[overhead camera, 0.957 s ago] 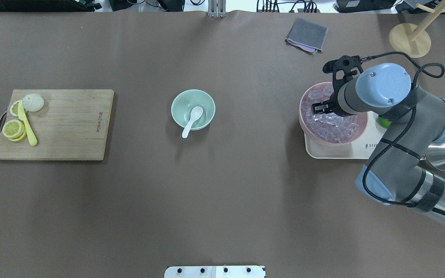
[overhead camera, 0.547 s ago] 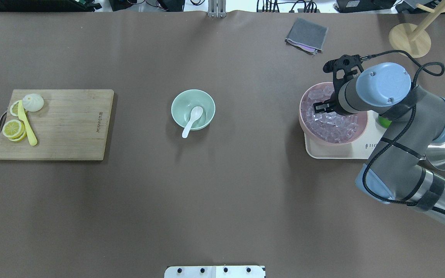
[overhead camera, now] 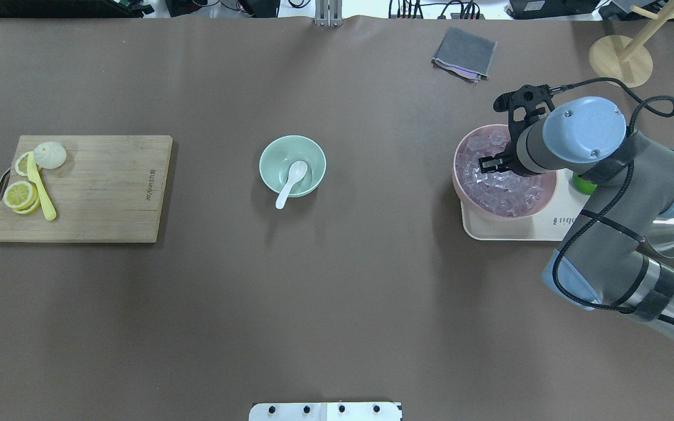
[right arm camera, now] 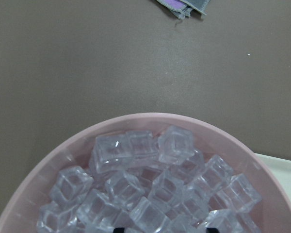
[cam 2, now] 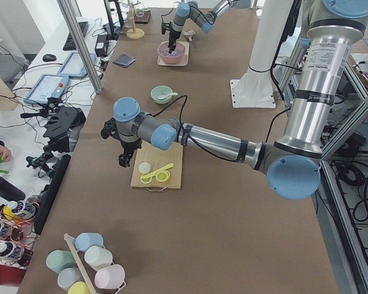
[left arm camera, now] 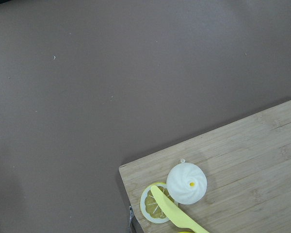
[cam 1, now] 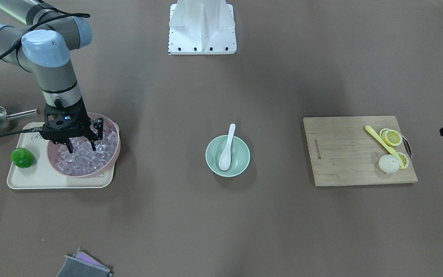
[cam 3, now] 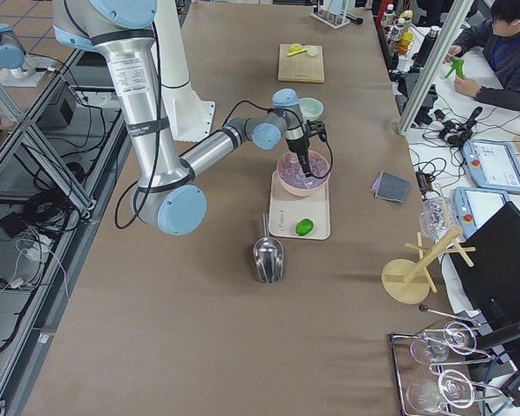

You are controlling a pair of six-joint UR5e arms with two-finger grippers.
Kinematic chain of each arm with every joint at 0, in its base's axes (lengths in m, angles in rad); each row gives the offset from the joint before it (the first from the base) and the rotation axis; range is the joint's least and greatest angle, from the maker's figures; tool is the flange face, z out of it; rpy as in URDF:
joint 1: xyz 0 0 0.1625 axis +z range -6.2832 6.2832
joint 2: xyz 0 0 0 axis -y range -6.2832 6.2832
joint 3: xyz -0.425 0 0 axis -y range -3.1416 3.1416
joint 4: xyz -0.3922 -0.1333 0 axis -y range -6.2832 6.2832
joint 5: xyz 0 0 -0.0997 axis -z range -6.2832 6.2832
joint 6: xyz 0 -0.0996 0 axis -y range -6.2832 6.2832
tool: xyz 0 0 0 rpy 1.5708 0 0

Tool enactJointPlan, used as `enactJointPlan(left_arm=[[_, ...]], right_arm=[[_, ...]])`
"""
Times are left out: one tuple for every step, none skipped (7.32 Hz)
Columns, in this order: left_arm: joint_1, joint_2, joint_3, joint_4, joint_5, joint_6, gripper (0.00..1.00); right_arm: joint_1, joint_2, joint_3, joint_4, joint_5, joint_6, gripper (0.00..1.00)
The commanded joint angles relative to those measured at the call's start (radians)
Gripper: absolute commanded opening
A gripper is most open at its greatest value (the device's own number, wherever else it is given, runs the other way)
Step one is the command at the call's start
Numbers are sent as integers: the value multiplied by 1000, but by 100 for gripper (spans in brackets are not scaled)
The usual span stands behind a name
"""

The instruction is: Put spoon and ice into bowl

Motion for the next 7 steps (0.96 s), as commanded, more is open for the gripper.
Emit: enactJointPlan(left_arm=[[1, -1, 0, -1, 0, -2, 99], [1, 0, 0, -1, 0, 0, 99], [1, -1, 0, -1, 0, -2, 99], [-1, -1, 2, -2, 0, -2, 99], [1, -1, 2, -2, 0, -2, 99], [1, -1, 0, -2, -1, -3, 99], [-1, 0, -1, -2, -1, -6, 99]], right_arm=[[-5, 3, -4, 0, -1, 1, 63], [-8, 3, -4, -2, -9, 3, 63], [-11, 1, -3, -6, -15, 3, 63], [-11, -2, -3, -8, -23, 4, 62], [-12, -2, -3, -8, -27, 6, 57], [-14, -2, -3, -9, -27, 12, 43], [-14, 1, -1, -11, -29, 12, 23]])
